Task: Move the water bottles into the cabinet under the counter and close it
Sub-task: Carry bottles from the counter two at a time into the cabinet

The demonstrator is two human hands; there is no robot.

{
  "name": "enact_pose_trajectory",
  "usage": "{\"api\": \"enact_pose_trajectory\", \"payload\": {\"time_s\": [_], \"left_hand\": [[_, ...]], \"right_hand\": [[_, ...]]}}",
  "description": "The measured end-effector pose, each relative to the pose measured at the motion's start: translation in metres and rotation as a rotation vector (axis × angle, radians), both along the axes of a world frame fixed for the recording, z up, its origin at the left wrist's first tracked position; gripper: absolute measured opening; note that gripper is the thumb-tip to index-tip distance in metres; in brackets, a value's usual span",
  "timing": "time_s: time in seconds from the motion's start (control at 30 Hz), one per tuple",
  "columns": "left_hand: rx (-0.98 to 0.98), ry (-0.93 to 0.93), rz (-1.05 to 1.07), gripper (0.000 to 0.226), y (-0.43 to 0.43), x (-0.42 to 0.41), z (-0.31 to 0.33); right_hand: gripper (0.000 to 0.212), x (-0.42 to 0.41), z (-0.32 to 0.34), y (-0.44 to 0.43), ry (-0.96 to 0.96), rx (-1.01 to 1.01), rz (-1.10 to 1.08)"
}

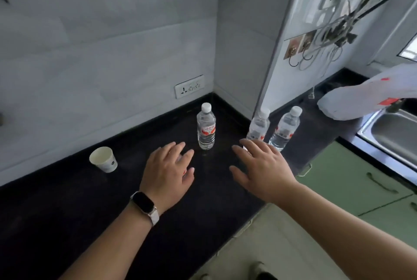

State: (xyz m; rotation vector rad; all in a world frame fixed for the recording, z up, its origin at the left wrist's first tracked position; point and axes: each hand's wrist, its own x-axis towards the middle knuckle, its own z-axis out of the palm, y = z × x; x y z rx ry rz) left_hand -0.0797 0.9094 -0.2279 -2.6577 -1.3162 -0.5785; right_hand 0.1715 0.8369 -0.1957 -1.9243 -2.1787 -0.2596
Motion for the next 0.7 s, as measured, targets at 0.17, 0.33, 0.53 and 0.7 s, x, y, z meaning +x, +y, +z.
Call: {"api": "enact_pose_trajectory", "payload": {"time_s": [0.17, 0.33, 0.53, 0.7], "left_hand": [[-0.016, -0.057, 0.165, 0.051, 0.008, -0.011, -0.009], [-0.142, -0.196, 0.379, 0.056, 0.015, -0.006, -0.020], [-0.425, -0.589, 0.614, 0.046, 0.012, 0.011, -0.037], [-0.578, -0.767, 0.725, 0.042, 0.008, 0.027, -0.042]], "right_hand": [[0.057, 0.002, -0.009, 0.047, 0.028, -0.054, 0.053], [0.051, 0.014, -0.015, 0.100, 0.145, -0.102, 0.061], [0.056, 0.028, -0.025, 0.162, 0.371, -0.241, 0.043], [0.071, 0.029, -0.043, 0.200, 0.600, -0.420, 0.007]]}}
